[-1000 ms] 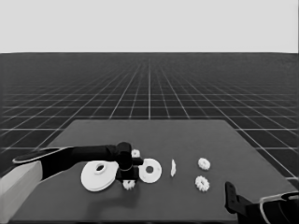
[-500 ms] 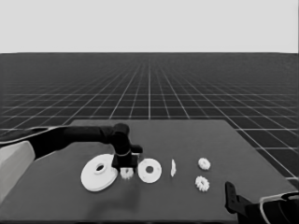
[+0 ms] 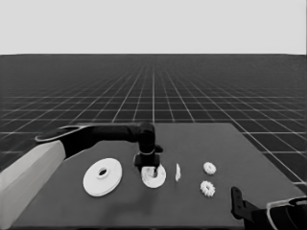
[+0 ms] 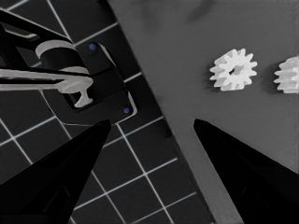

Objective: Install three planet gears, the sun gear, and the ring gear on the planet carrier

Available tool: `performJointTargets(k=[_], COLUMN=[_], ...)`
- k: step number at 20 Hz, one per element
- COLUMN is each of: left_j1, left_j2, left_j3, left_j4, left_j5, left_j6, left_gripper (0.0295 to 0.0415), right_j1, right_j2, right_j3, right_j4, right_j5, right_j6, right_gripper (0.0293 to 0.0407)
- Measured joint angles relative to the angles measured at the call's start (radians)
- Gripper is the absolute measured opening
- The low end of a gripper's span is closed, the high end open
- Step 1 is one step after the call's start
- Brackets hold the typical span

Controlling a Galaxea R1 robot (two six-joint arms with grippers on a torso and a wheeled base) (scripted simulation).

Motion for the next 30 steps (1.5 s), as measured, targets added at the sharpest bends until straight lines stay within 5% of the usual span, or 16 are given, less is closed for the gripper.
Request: performJointTargets(k=[2, 5, 12, 14, 16, 22, 25, 30], left_j1=[0.000, 0.139, 0.170, 0.170, 0.171, 0.171, 0.037, 0.002], left_j2=[0.002, 0.016, 0.021, 0.022, 0.022, 0.022, 0.004, 0.003], left_j3=[-0.003, -0.074, -0.101, -0.102, -0.102, -0.102, -0.014, -0.005], left_j4=[0.000, 0.137, 0.168, 0.169, 0.169, 0.169, 0.038, 0.003], left_j5=[0.000, -0.020, -0.031, -0.031, -0.032, -0.032, -0.001, 0.000], left_j6=[0.001, 0.053, 0.072, 0.072, 0.072, 0.072, 0.009, 0.001], left_gripper=[0.0312, 0.0312, 0.0312, 0.0372, 0.0383, 0.0385, 0.0385, 0.0385], right_j1=[0.000, 0.000, 0.000, 0.000, 0.000, 0.000, 0.000, 0.000], right_j2=[0.000, 0.000, 0.000, 0.000, 0.000, 0.000, 0.000, 0.000], right_j3=[0.000, 0.000, 0.000, 0.000, 0.000, 0.000, 0.000, 0.000], right_j4=[0.000, 0.000, 0.000, 0.000, 0.000, 0.000, 0.000, 0.000], right_j5=[0.000, 0.000, 0.000, 0.000, 0.000, 0.000, 0.000, 0.000], right_j6=[0.000, 0.000, 0.000, 0.000, 0.000, 0.000, 0.000, 0.000], right_gripper=[0.0385, 0.0385, 0.0385, 0.0385, 0.0385, 0.0385, 0.0385, 0.0385])
